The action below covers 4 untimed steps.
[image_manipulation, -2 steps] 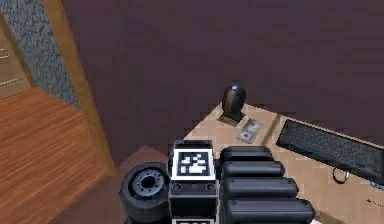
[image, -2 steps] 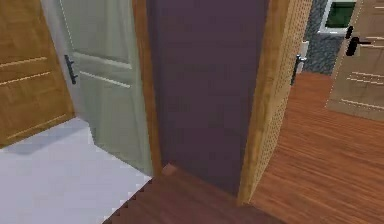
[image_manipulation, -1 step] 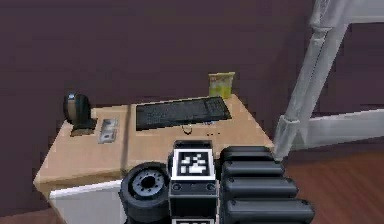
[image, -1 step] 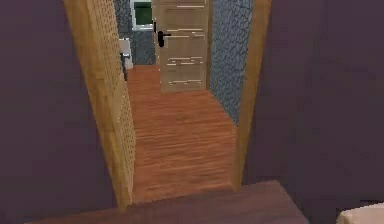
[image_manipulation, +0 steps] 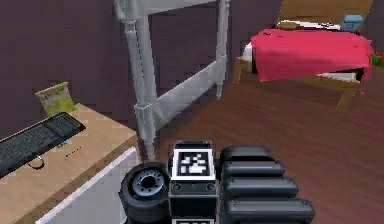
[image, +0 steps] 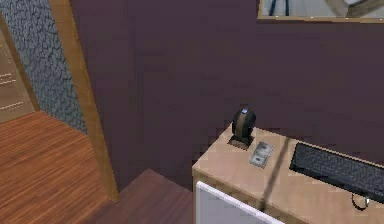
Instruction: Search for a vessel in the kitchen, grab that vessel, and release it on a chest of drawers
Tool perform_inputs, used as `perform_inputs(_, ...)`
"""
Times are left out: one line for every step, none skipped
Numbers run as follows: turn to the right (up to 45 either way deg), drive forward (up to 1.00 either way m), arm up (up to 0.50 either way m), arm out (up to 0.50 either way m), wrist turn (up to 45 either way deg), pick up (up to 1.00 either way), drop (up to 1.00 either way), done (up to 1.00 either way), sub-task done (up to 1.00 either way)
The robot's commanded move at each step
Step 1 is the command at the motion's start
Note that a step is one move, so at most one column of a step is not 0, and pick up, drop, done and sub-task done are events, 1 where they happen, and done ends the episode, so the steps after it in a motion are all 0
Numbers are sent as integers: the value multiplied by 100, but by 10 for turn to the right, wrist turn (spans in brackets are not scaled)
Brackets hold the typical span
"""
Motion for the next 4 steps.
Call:
perform_inputs(150,0,0,0,0,0,0,0,0)
perform_inputs(-450,0,0,0,0,0,0,0,0)
perform_inputs(-450,0,0,0,0,0,0,0,0)
perform_inputs(-420,0,0,0,0,0,0,0,0)
